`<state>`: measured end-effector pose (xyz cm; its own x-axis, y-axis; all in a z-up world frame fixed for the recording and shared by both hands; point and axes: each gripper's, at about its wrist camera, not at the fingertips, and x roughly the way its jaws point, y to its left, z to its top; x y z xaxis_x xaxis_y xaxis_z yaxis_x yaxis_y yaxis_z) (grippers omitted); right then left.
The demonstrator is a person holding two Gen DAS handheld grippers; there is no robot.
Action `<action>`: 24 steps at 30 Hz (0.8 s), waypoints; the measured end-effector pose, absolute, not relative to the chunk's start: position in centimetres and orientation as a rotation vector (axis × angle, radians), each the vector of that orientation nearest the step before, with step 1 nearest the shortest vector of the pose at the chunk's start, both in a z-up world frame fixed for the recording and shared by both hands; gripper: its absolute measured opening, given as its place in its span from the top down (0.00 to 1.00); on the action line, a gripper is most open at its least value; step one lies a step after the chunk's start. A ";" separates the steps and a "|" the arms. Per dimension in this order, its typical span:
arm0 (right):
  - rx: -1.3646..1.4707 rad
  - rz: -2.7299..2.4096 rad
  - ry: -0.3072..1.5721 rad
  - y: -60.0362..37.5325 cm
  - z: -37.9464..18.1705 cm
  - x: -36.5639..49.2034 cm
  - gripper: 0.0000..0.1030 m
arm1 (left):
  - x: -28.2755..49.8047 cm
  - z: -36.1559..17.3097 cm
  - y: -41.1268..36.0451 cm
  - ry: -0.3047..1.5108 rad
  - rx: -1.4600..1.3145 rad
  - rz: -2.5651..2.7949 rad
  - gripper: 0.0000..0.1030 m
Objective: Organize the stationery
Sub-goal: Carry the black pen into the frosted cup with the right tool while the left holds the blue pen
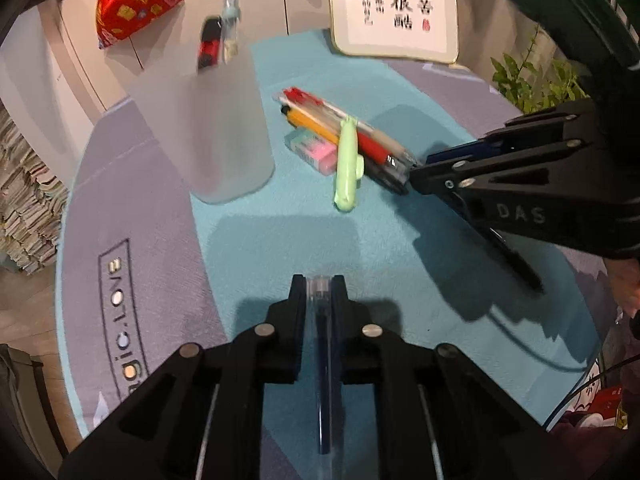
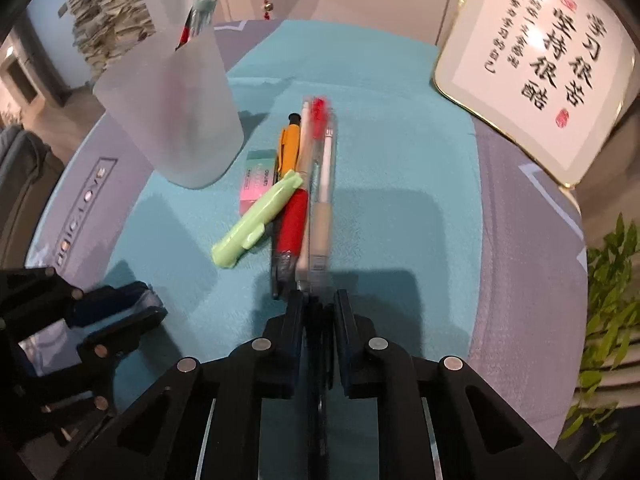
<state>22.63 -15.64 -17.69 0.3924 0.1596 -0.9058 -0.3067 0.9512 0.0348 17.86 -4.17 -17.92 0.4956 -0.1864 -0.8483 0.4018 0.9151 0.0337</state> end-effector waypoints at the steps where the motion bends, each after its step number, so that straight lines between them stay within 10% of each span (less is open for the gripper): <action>1: -0.137 0.296 1.111 -15.9 -17.0 22.3 0.85 | 17.7 -17.5 -4.1 0.981 0.236 -0.361 0.90; 24: 0.092 0.357 0.767 -17.1 -5.9 15.3 0.85 | 13.6 -9.3 -1.7 0.747 0.166 -0.297 0.90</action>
<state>15.34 -17.07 -5.88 0.6634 0.3484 -0.6622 -0.2819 0.9362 0.2101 13.63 -1.68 -9.34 0.6945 -0.2066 -0.6892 0.3234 0.9453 0.0426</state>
